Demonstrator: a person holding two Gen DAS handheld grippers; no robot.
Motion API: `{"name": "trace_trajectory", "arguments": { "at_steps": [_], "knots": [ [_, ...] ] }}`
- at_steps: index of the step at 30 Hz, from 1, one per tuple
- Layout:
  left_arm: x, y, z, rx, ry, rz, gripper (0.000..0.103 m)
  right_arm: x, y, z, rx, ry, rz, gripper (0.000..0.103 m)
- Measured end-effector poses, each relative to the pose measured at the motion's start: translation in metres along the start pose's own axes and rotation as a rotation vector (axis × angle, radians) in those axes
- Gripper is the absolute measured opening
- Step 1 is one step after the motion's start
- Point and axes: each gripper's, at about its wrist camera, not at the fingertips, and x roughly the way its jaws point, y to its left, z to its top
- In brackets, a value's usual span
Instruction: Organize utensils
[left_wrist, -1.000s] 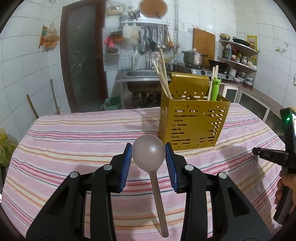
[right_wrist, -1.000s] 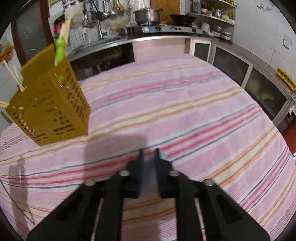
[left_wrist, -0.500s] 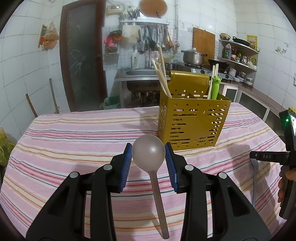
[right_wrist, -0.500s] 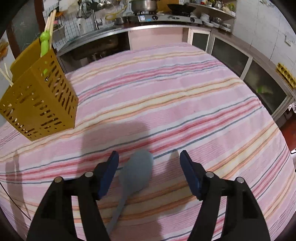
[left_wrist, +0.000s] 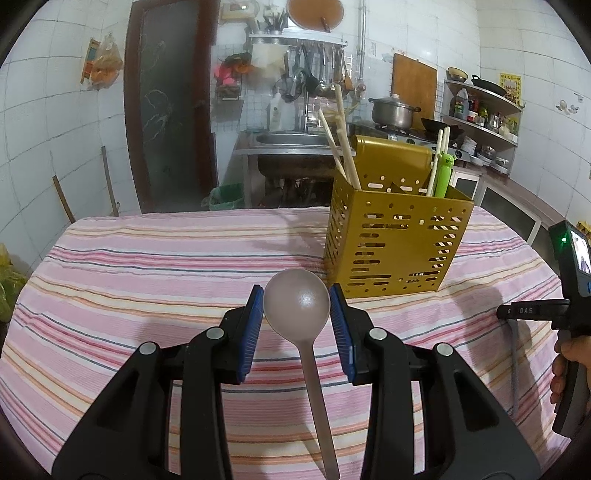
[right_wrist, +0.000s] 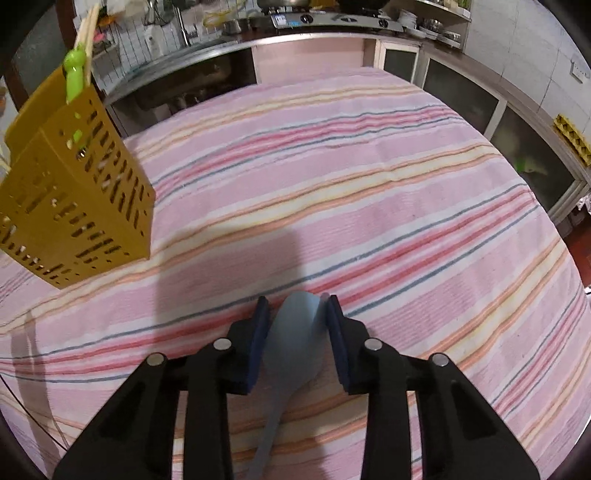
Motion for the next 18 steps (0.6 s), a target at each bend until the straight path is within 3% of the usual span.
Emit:
{"name": "trace_trajectory", "arguments": {
  "at_steps": [3,18],
  "knots": [
    [0.0,0.0,0.003,-0.004,-0.007,0.002,0.035,-0.006,0.001,-0.001,-0.008,-0.042,0.032,0.031],
    [-0.017,-0.012,0.024,0.025,-0.106,0.033,0.035,-0.087,0.027,0.006,-0.117,-0.425,0.205,0.028]
  ]
}}
